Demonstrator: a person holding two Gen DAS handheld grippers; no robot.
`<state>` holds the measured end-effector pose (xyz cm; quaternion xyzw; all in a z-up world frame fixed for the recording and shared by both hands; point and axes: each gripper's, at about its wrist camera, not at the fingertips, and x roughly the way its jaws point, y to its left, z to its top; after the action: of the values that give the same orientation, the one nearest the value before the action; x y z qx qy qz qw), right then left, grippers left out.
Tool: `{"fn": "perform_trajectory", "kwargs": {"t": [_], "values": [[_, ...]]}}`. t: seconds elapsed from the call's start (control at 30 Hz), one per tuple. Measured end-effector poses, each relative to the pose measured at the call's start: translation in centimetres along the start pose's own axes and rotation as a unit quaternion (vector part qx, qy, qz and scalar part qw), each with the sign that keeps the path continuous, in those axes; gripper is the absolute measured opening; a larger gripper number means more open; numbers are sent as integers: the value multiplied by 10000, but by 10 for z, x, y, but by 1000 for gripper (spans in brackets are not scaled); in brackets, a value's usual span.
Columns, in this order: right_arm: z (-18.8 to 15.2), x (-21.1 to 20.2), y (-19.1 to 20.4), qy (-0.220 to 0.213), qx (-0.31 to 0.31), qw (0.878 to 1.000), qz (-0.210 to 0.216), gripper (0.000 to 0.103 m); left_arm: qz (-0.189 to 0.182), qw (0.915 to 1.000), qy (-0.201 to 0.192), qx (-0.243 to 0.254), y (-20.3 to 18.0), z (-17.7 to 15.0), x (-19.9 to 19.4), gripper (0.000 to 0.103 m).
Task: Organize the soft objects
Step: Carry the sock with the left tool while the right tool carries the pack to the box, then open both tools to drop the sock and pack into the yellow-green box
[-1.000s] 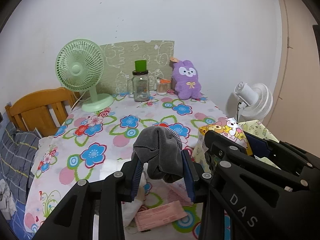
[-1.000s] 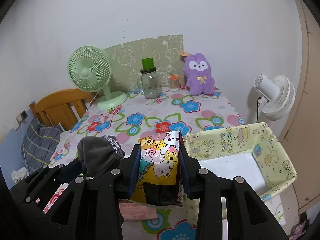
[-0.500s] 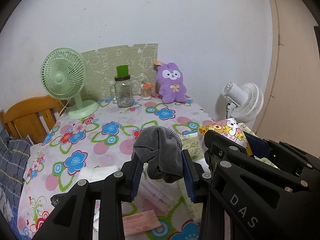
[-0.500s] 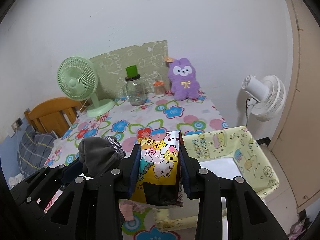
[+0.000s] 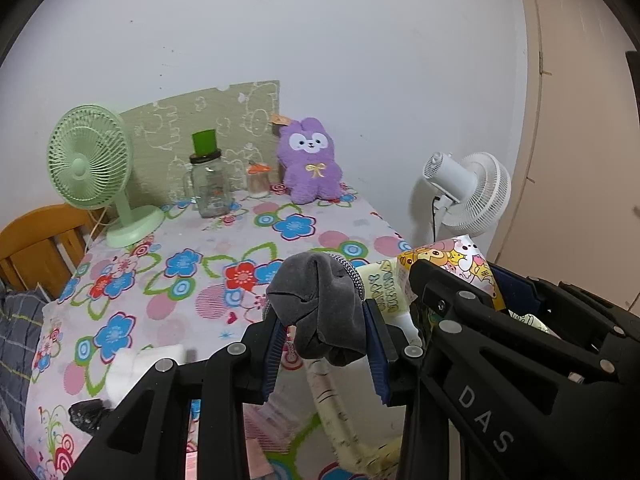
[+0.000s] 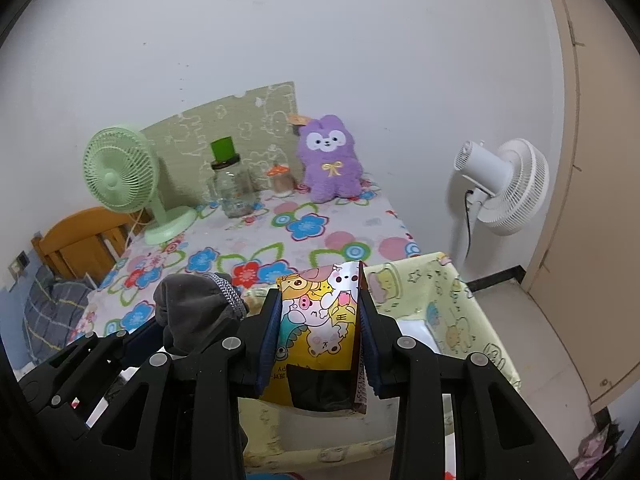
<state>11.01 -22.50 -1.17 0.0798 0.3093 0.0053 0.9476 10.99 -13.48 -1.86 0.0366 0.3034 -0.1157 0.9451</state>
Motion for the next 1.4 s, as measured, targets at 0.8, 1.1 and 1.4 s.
{"fn": "perform_trajectory", "kwargs": {"t": [0.8, 1.1, 1.4], "values": [[-17, 53, -44, 637, 297, 9967, -397, 39, -277, 9969, 672, 307, -29, -13, 55, 39], [-21, 57, -44, 753, 358, 9959, -358, 41, -190, 9962, 693, 491, -30, -14, 54, 42], [-26, 58, -36, 866, 355, 9951, -316, 44, -148, 9947, 733, 701, -25, -17, 51, 42]]}}
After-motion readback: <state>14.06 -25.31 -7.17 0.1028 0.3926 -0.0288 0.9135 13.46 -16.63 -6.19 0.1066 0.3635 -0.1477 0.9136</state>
